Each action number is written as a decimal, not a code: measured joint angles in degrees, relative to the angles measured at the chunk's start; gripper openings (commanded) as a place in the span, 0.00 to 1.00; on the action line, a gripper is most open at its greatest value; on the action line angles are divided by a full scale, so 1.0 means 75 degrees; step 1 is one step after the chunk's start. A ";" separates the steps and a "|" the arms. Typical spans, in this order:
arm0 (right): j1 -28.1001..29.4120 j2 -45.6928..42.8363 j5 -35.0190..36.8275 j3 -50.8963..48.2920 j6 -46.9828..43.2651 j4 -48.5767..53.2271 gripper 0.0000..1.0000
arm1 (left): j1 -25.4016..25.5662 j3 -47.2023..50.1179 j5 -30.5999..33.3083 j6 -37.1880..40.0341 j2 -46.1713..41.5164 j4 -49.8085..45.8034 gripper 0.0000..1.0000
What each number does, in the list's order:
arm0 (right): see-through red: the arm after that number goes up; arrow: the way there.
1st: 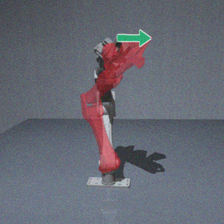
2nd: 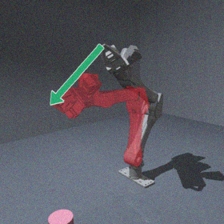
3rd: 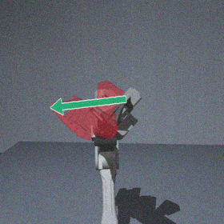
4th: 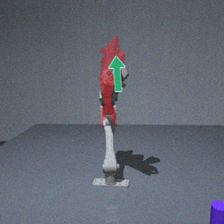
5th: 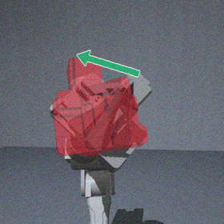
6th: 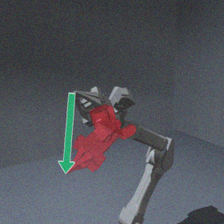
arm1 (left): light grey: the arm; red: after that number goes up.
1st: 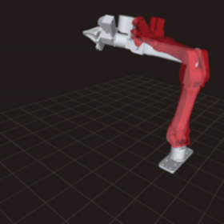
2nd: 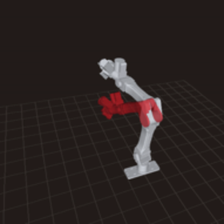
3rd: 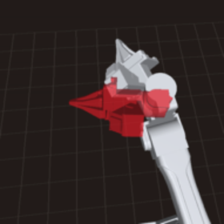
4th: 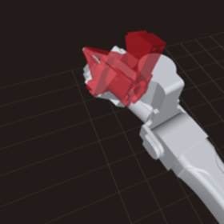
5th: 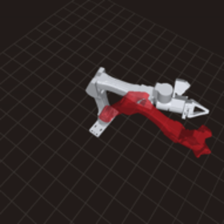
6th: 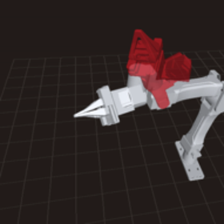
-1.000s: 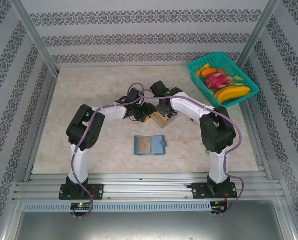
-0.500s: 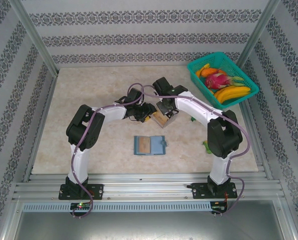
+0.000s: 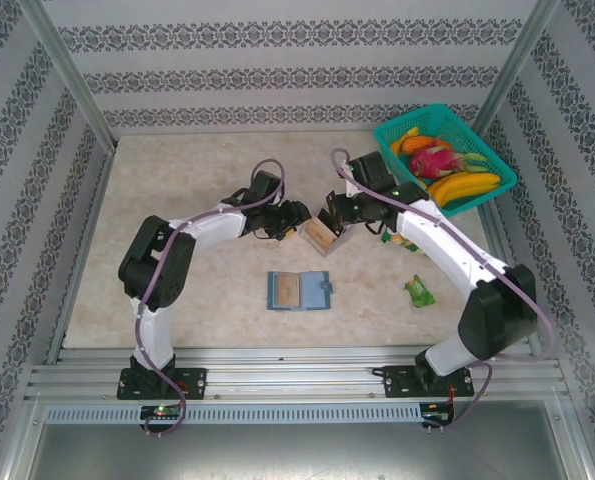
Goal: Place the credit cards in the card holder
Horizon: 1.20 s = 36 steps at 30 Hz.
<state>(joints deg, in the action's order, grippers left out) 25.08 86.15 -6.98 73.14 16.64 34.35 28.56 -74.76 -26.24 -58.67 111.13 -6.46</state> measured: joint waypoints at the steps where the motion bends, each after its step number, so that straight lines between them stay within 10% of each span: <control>1: -0.0055 -0.0210 -0.0239 -0.0283 0.0221 -0.0166 0.00 | 0.0000 0.0166 0.0029 0.0020 -0.0271 0.0020 0.58; 9: -0.0175 -0.1737 -0.2008 -0.2410 0.2264 -0.2113 0.00 | -0.0009 0.2130 -0.0315 -0.0038 -0.2623 0.1343 0.62; 20: -0.0160 -0.2515 -0.3273 -0.4240 0.4599 -0.4698 0.00 | -0.0009 0.3826 -0.1649 -0.1239 -0.3005 0.3888 0.56; 36: -0.0187 -0.2527 -0.4060 -0.4336 0.5406 -0.5531 0.00 | -0.0017 0.3841 -0.2165 -0.2224 -0.3019 0.5566 0.21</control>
<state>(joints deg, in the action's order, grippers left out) 23.68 67.20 -37.43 40.62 57.19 -7.14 28.42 -45.95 -42.48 -75.35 88.49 35.29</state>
